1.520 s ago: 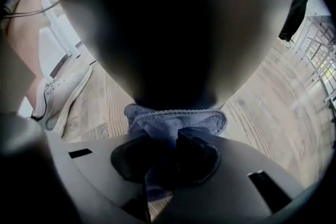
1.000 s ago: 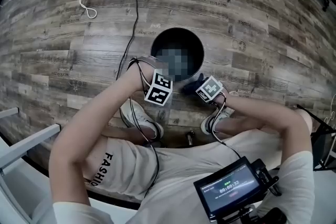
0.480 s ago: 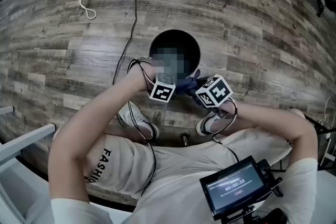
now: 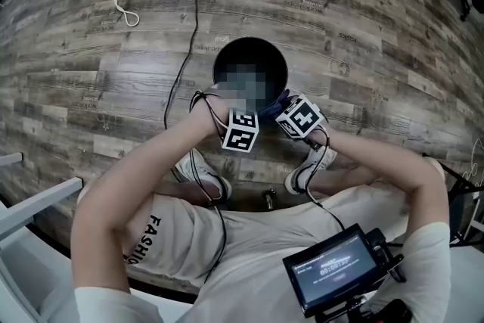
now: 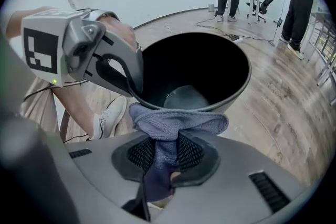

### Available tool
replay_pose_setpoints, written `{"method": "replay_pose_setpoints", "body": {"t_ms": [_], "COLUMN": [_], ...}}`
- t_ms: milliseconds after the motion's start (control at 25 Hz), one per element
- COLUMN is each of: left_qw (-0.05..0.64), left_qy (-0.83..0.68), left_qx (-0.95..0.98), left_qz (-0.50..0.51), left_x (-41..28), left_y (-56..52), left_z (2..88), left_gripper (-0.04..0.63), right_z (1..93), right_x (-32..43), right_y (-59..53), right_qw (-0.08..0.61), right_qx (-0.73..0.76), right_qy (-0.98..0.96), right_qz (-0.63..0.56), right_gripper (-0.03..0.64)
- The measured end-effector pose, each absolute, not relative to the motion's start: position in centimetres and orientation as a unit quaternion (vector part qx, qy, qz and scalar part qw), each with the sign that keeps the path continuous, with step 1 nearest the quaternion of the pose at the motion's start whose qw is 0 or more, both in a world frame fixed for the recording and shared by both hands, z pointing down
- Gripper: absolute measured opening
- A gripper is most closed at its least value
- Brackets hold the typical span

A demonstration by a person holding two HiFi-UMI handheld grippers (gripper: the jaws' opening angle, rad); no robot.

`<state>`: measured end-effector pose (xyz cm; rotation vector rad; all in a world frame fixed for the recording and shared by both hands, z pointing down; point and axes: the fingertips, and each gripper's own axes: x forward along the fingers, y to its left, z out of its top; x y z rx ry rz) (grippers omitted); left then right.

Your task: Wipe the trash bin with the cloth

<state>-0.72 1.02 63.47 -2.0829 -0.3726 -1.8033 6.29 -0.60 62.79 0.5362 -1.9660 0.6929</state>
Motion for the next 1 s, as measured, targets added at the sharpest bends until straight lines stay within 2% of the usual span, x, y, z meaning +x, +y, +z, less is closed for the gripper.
{"method": "replay_pose_setpoints", "body": {"t_ms": [160,800,1000], "left_qw": [0.182,0.189,0.194], "left_qy": [-0.142,-0.148,-0.14], "left_qx": [-0.738,-0.743,-0.743], "left_qz": [-0.634,-0.625,-0.625], "left_x": [-0.8,-0.7,-0.5], "left_y": [1.1,1.1,0.7], "left_z": [63.5,63.4,63.4], "left_gripper": [0.029,0.029,0.029], "right_z": [65.2,79.8,81.4], "right_x": [6.0,4.7,4.0], "right_y": [-0.4,0.1,-0.7], "right_qw": [0.453,0.458,0.439], "right_qx": [0.223,0.275,0.3], "right_qy": [-0.806,-0.771,-0.777], "right_qz": [0.309,0.348,0.337], "right_gripper": [0.077,0.077,0.077]}}
